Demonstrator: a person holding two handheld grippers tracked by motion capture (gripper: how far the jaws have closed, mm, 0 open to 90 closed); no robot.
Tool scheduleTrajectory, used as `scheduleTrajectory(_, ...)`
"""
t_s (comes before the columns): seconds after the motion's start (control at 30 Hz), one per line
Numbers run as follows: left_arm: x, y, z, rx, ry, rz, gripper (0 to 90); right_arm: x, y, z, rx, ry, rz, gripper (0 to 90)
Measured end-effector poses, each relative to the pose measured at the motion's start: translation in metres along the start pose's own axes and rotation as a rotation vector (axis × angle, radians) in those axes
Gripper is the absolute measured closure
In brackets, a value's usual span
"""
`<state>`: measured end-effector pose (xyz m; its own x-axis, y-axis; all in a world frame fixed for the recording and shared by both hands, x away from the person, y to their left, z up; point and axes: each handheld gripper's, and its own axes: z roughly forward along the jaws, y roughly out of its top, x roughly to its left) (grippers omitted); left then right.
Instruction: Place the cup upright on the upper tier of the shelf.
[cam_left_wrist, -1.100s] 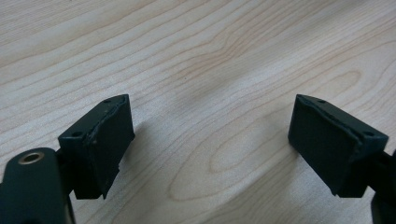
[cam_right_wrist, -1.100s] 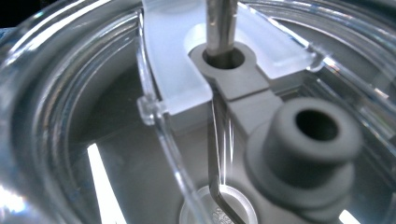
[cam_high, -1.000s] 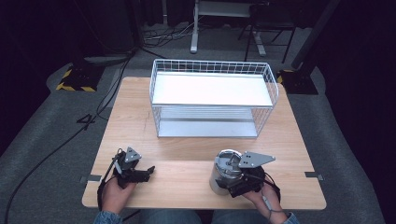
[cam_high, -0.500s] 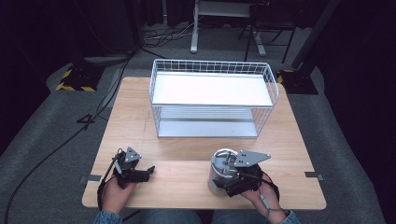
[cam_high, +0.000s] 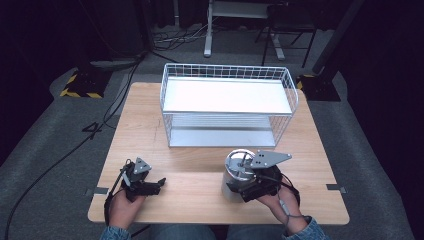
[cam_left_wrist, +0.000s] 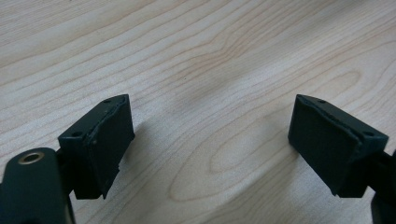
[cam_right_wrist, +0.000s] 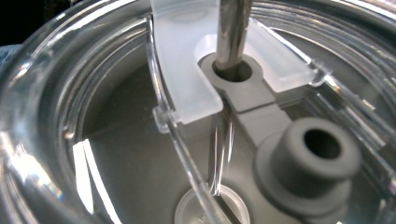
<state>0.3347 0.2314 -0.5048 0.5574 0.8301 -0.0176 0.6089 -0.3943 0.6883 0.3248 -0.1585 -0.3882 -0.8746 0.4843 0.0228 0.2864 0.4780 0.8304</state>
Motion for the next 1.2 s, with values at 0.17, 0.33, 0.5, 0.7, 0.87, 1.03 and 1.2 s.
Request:
scheduleTrajectory(0.17, 0.0, 0.0, 0.0, 0.0, -0.001, 0.0, 14.7, -0.006, 0.019, -0.008, -0.019, -0.015, -0.005, 3.5)
scheduleTrajectory(0.33, 0.0, 0.001, 0.001, -0.003, -0.002, 0.0, 14.7, -0.012, 0.036, -0.015, -0.028, -0.023, -0.005, 3.5)
scheduleTrajectory(0.5, 0.0, 0.001, 0.002, -0.003, -0.002, -0.005, 14.7, -0.018, 0.057, -0.021, -0.027, -0.036, -0.012, 3.5)
scheduleTrajectory(0.7, 0.0, 0.001, 0.002, -0.004, -0.002, -0.007, 14.7, -0.026, 0.08, -0.028, -0.042, -0.046, -0.013, 3.5)
scheduleTrajectory(0.87, 0.0, 0.001, 0.002, -0.005, -0.002, -0.007, 14.7, -0.034, 0.096, -0.033, -0.046, -0.062, -0.012, 3.5)
scheduleTrajectory(1.03, 0.0, 0.002, 0.002, -0.002, -0.004, -0.006, 14.7, -0.042, 0.113, -0.04, -0.06, -0.083, -0.008, 3.5)
scheduleTrajectory(1.2, 0.0, 0.002, 0.002, -0.002, -0.004, -0.006, 14.7, -0.047, 0.134, -0.045, -0.056, -0.112, -0.025, 3.5)
